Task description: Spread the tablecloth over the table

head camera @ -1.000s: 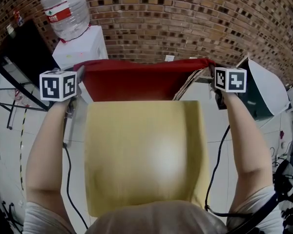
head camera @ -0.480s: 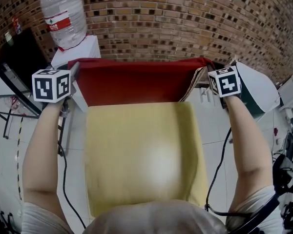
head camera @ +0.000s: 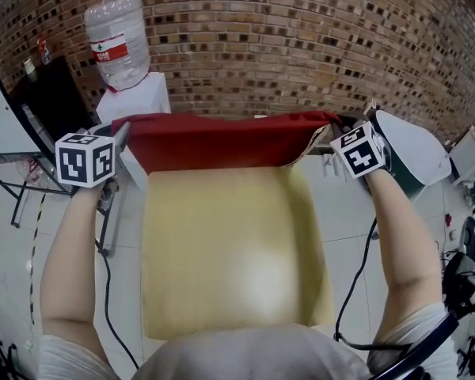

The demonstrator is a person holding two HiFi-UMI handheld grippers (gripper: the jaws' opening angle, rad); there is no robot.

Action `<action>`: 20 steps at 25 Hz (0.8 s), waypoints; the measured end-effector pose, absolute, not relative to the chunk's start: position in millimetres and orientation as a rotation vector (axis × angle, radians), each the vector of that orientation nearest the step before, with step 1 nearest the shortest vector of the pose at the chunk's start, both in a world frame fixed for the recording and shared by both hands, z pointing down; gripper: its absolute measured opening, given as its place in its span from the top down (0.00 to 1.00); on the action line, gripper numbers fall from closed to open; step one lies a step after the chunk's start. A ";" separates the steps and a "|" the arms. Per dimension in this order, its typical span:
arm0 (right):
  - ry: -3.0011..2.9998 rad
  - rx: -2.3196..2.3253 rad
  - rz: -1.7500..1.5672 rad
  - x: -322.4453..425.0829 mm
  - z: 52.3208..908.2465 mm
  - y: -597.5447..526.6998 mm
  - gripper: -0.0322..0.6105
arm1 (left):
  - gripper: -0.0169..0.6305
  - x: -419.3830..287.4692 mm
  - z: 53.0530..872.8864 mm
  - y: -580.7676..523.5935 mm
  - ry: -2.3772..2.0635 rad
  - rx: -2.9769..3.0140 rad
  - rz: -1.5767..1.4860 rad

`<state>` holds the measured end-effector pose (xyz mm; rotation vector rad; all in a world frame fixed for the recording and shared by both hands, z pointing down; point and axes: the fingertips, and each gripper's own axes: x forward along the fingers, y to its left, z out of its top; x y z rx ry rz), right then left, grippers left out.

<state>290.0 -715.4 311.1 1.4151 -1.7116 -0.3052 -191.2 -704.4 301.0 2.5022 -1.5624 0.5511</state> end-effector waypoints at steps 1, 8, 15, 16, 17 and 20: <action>-1.713 1.393 -0.311 289.2 313.9 -702.7 0.90 | 0.96 -191.6 305.8 -689.8 -1.554 2.491 0.560; -1.765 1.301 -0.245 288.5 352.4 -603.9 0.90 | 0.96 -193.2 352.0 -584.4 -1.485 2.394 0.621; -1.826 1.259 -0.043 295.2 423.2 -505.7 0.90 | 0.96 -185.8 434.5 -481.0 -1.401 2.254 0.735; -1.830 1.253 -0.019 295.7 434.3 -493.6 0.90 | 0.96 -185.1 445.7 -469.0 -1.393 2.236 0.744; -1.830 1.247 0.000 295.4 443.8 -482.2 0.90 | 0.96 -185.2 454.9 -457.7 -1.385 2.221 0.750; -1.825 1.237 0.050 296.1 469.3 -448.8 0.90 | 0.96 -185.1 479.0 -426.3 -1.363 2.198 0.773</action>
